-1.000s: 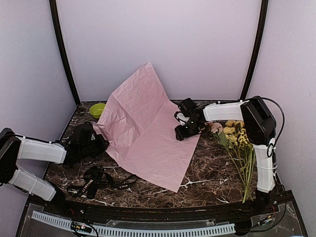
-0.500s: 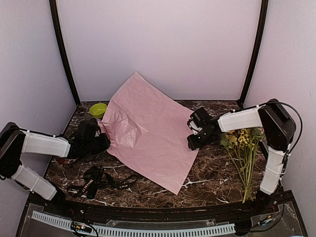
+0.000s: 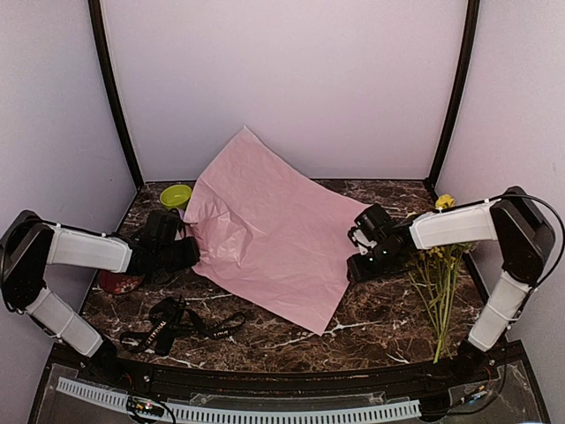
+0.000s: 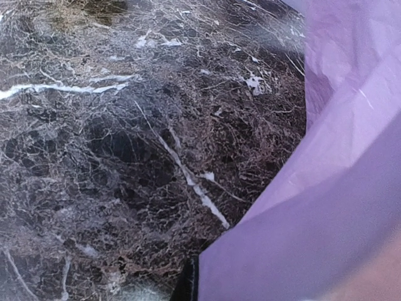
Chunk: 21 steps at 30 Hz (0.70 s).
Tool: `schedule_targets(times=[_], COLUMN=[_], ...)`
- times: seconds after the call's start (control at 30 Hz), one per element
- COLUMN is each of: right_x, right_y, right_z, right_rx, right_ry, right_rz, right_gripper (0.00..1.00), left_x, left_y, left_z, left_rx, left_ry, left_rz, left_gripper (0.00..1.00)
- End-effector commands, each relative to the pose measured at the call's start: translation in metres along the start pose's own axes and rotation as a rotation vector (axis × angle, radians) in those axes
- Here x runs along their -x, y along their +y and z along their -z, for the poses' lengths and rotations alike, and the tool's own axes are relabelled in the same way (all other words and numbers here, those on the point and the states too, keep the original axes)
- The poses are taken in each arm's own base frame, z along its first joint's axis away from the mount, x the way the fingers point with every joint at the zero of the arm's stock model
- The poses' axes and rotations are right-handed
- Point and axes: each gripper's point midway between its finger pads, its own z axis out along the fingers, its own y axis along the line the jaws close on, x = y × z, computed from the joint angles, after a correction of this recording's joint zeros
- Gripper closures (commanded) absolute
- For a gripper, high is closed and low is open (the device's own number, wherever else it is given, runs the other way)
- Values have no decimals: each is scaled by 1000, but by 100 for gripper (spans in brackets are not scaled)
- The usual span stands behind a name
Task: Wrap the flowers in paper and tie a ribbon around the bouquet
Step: Unfold the folded wrapping paper at the center of the board.
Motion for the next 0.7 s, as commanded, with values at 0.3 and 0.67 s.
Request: schedule_targets(times=[0.3, 0.67], right_x=[15, -20], right_y=[9, 41], right_z=[48, 22], right_rx=[452, 641], right_ry=[-69, 53], right_rz=[-507, -790], right_gripper=[42, 46], left_x=[1, -6], left_y=[1, -1], left_z=[10, 11], left_rx=[-1, -35], left_ry=[2, 23], left_rz=[-51, -53], left_gripper=[100, 100])
